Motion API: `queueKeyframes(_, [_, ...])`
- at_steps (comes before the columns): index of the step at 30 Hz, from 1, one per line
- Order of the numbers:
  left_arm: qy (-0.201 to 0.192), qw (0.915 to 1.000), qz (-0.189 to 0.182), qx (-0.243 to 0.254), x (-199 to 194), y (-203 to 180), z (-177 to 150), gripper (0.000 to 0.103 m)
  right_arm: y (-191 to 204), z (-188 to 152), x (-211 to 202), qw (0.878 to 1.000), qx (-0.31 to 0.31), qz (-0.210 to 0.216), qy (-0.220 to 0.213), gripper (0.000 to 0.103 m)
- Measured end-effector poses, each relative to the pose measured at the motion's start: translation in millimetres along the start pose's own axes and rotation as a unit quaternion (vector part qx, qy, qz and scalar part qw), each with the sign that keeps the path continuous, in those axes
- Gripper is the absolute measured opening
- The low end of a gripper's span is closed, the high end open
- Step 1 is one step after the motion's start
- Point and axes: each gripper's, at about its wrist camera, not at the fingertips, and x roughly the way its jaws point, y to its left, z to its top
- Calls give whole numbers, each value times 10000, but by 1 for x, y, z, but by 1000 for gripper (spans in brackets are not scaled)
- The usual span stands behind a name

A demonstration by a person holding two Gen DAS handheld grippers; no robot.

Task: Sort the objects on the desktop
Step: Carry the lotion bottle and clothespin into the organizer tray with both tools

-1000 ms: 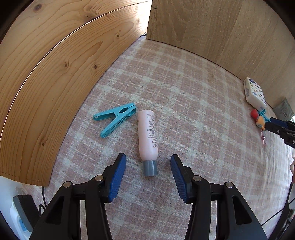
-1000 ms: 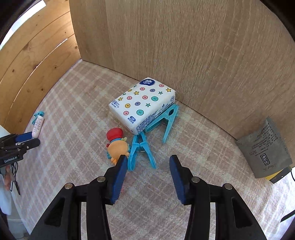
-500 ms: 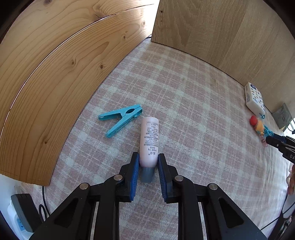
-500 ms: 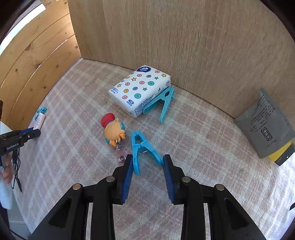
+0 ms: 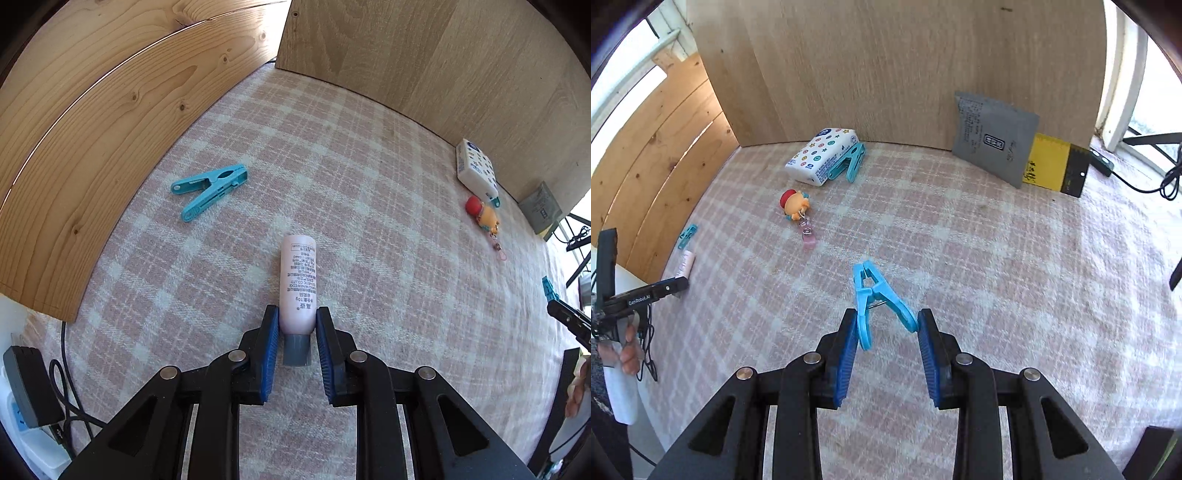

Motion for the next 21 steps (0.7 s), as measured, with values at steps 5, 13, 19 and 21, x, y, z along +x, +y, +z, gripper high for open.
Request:
queueKeyframes(5, [130,9989,-282,339,-11,-35,-29,22,-12,-32,-47,9989,382,46,-285,29])
queueKeyframes(13, [214,9840,-901,1522,-48,-134,-75,22,-39,-110,-134,9918,1044,-174,-713,29])
queueKeyframes(19, [302,9555,-1446,2554,-75,-236,-114,22,-78,-180,-200,9775,1735,-563,-1056,29])
queueKeyframes(21, [327,9443,-1609,2853,-80,-275,-127,22,-94,-205,-221,9708,1972,-759,-1132,29])
